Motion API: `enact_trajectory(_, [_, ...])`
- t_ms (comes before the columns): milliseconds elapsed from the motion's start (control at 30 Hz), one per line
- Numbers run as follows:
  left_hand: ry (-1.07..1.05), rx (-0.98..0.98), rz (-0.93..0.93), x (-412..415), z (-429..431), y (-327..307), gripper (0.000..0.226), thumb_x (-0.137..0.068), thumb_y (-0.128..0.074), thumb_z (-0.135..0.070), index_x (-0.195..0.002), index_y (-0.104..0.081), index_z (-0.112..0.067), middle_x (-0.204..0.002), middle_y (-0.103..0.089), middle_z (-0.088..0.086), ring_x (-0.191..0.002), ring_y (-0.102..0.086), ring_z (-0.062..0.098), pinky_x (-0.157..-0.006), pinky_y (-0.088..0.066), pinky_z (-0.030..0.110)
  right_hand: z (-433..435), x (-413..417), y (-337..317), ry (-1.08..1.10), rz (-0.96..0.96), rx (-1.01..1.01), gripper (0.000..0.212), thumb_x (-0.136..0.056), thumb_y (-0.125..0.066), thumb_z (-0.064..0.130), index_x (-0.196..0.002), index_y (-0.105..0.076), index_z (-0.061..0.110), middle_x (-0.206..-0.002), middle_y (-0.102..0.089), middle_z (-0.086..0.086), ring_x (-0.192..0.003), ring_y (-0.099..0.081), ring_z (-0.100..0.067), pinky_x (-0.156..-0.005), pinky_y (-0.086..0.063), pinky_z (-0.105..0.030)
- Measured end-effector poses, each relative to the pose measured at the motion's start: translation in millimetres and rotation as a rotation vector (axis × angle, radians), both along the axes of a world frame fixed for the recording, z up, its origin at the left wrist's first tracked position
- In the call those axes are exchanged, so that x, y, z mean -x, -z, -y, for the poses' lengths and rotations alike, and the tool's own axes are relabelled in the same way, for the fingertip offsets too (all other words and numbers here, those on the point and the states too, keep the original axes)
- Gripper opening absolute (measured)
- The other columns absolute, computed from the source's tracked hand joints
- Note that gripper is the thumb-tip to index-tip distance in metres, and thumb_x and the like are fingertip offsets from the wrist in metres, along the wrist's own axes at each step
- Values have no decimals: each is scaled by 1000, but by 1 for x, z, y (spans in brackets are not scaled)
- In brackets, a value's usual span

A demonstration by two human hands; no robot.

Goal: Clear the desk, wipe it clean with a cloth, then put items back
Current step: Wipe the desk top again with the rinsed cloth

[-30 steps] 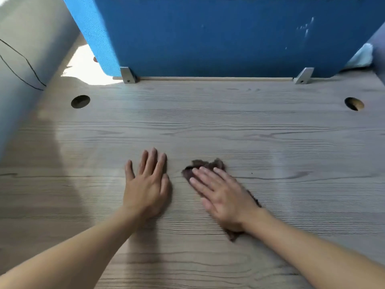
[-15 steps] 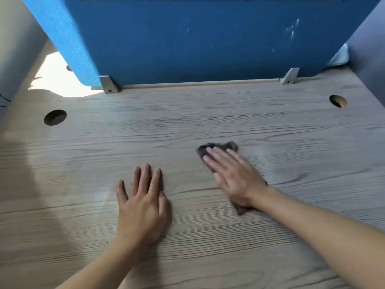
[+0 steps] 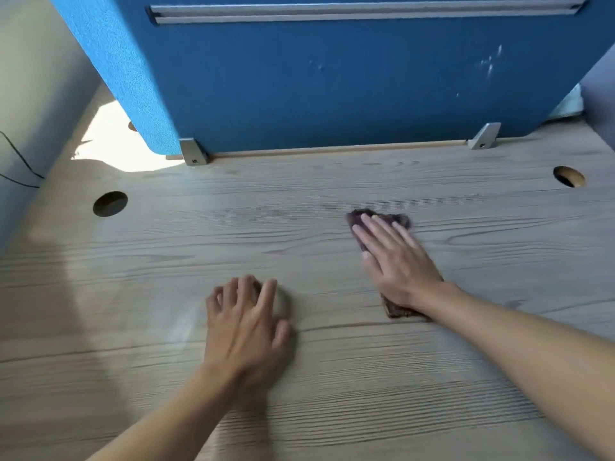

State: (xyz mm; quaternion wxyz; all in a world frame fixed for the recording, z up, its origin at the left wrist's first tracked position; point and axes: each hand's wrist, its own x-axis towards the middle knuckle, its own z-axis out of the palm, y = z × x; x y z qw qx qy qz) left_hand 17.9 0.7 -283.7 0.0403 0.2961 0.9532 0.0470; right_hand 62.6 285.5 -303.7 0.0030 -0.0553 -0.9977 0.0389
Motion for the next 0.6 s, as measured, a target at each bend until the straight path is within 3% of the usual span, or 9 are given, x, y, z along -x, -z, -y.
enact_trajectory(67, [-28, 2, 29, 26, -6, -1, 69, -82, -30, -52, -146, -41, -28, -156, -33, 13, -143, -32, 34, -113, -17, 64, 5, 13, 1, 269, -5, -5, 72, -94, -4, 50, -157, -23, 22, -166, -14, 0, -153, -11, -15, -124, -2, -38])
enact_trajectory(100, [-47, 22, 46, 36, -9, 1, 72, -85, -24, -52, -153, -29, -33, -164, -19, 10, -151, -17, 31, -114, -9, 66, 23, 14, 1, 288, -29, -23, 74, -94, -4, 52, -157, -22, 18, -166, -13, -2, -153, -10, -16, -124, -3, -40])
enact_trajectory(167, [-63, 53, 61, 40, -11, 12, 71, -87, -20, -51, -156, -19, -36, -167, -8, 6, -154, -3, 28, -113, -5, 70, 67, -2, 4, 88, -84, -27, 71, -98, -18, 53, -155, -31, 13, -164, -19, -6, -153, -15, -19, -122, -10, -46])
enact_trajectory(267, [-44, 72, 45, 42, -12, 16, 69, -89, -24, -49, -156, -22, -36, -167, -11, 5, -154, -7, 27, -112, -9, 71, 85, -20, 5, -416, -19, 17, 63, -99, -35, 50, -153, -37, 17, -163, -24, -5, -152, -19, -18, -121, -14, -44])
enact_trajectory(333, [-56, 57, 42, 42, -10, 14, 68, -89, -28, -48, -155, -26, -36, -166, -16, 6, -153, -12, 28, -112, -11, 70, 46, 0, 2, -583, 13, 10, 57, -99, -38, 45, -151, -40, 23, -161, -30, -3, -149, -26, -18, -121, -16, -41])
enact_trajectory(400, [-59, 62, 47, 41, -11, 14, 67, -88, -31, -48, -155, -29, -36, -165, -20, 6, -152, -14, 28, -113, -11, 68, -5, 31, 4, -377, 5, -22, 56, -99, -31, 43, -152, -35, 27, -161, -32, -1, -149, -28, -19, -121, -13, -39])
enact_trajectory(500, [-59, 59, 25, 40, -12, 13, 67, -86, -35, -47, -153, -34, -35, -163, -26, 7, -151, -19, 29, -112, -13, 68, -46, 61, 3, 200, -16, -34, 66, -97, -9, 48, -157, -23, 24, -165, -19, -2, -152, -17, -18, -124, -5, -39])
enact_trajectory(567, [-62, 62, 26, 41, -12, 13, 67, -86, -36, -47, -152, -36, -34, -162, -27, 8, -150, -20, 30, -111, -14, 68, -10, 60, 5, 292, -53, -56, 71, -97, -11, 50, -156, -27, 15, -164, -19, -7, -152, -15, -20, -123, -9, -45])
enact_trajectory(600, [-65, 62, 32, 40, -11, 13, 67, -86, -37, -47, -151, -37, -33, -162, -28, 8, -150, -22, 30, -111, -15, 69, 16, 50, 7, 186, -72, -56, 70, -98, -16, 50, -155, -30, 11, -163, -21, -9, -152, -16, -22, -123, -12, -47])
